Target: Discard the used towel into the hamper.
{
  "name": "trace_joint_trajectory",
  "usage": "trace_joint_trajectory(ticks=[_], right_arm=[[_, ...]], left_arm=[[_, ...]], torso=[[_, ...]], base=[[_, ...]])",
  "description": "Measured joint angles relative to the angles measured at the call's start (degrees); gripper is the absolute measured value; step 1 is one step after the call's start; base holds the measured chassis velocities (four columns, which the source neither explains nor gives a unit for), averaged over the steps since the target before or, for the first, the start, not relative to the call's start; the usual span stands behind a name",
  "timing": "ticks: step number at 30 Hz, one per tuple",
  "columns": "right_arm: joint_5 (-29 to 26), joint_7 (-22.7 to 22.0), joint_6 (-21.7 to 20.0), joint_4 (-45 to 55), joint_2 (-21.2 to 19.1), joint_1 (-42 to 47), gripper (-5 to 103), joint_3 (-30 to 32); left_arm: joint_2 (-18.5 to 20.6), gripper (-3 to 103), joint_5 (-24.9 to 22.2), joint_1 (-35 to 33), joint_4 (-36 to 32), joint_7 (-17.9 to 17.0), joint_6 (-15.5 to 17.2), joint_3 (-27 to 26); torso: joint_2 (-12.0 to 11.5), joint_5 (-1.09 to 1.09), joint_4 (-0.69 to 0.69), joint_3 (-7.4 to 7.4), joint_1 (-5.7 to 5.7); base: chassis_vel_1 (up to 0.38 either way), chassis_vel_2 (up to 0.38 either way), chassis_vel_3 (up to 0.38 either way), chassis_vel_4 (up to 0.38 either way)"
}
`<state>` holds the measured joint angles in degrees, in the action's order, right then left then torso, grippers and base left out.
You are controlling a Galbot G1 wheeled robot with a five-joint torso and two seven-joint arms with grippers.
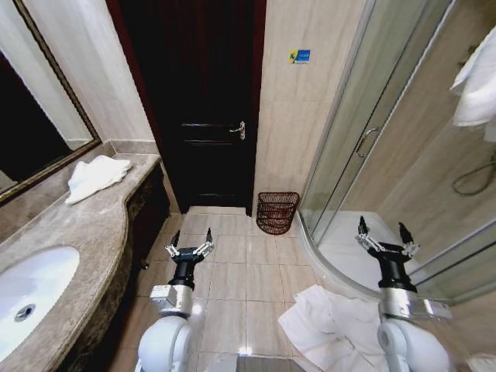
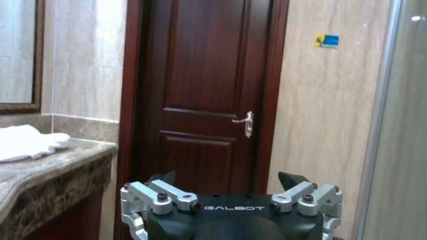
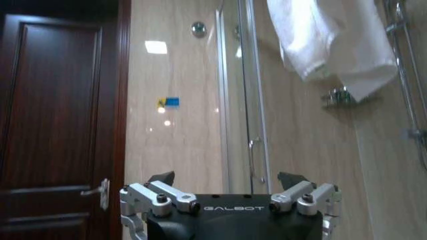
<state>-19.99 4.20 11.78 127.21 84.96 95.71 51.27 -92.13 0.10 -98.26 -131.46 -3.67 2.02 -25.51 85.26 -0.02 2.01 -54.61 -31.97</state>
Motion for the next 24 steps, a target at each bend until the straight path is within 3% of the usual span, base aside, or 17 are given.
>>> trace_joint_trajectory(ticks=[24], right_arm=[[0.92,1.37,-0.72,1.20,1.41,0.87,100,-0.62]], left_arm=[[0.00,100,3.40,-0.67,-1.48,0.84,-1.46,2.26]], torso=[[0.00,0.02,0.00,0.00,0.00]], base=[[0.000,0.000,0.000,0.000]])
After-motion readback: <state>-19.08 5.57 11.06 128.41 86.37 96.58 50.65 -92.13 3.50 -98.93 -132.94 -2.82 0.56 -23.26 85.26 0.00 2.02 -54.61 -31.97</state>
